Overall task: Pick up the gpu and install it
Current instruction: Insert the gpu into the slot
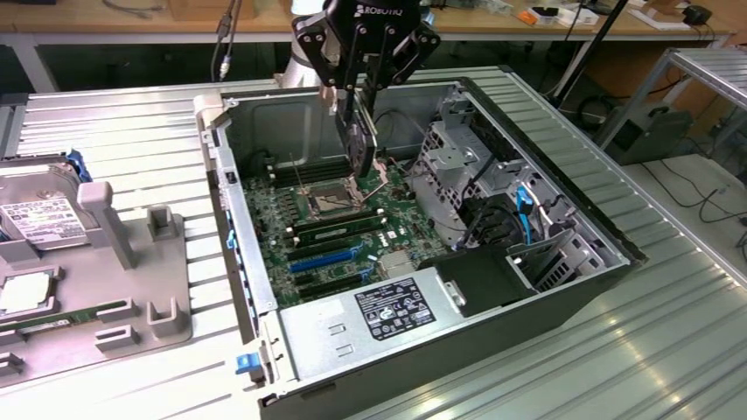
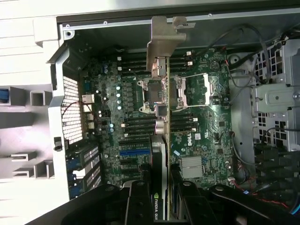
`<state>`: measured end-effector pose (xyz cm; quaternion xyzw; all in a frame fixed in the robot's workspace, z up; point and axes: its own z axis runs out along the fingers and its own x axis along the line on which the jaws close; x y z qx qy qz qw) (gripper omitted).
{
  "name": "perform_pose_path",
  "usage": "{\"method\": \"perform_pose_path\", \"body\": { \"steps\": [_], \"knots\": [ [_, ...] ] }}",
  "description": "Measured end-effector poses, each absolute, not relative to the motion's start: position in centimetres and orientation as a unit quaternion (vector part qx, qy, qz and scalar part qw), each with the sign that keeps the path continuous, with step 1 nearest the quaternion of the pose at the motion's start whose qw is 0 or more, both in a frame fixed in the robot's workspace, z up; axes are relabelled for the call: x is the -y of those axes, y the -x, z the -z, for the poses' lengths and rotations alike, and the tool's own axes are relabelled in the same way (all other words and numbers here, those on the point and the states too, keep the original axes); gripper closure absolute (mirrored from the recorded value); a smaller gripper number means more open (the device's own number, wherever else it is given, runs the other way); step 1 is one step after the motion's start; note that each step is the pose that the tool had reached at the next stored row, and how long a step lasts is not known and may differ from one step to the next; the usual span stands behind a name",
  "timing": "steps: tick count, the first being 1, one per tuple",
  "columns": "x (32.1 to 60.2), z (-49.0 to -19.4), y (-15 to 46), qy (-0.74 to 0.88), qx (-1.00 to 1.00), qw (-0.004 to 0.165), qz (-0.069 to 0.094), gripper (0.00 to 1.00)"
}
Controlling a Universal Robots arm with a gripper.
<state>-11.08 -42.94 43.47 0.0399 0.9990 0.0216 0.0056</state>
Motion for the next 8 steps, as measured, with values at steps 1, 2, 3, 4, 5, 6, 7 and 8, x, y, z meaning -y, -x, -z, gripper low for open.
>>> {"method": "perform_pose_path", "body": {
  "steps": [1,2,3,4,5,6,7,8],
  "knots": [
    [42.94,-43.47,11.08,-0.038,-0.999,0.006,-0.022,0.73],
    [42.94,-43.47,11.08,-0.035,-0.999,0.005,-0.022,0.73],
    [42.94,-43.48,11.08,-0.034,-0.999,0.005,-0.022,0.73],
    [42.94,-43.47,11.08,-0.032,-0.999,0.005,-0.022,0.73],
    [42.94,-43.48,11.08,-0.030,-0.999,0.005,-0.022,0.73],
    [42.94,-43.48,11.08,-0.027,-0.999,0.005,-0.022,0.73],
    [42.94,-43.47,11.08,-0.025,-0.999,0.005,-0.022,0.73],
    [42.94,-43.48,11.08,-0.023,-0.999,0.005,-0.022,0.73]
  ]
}}
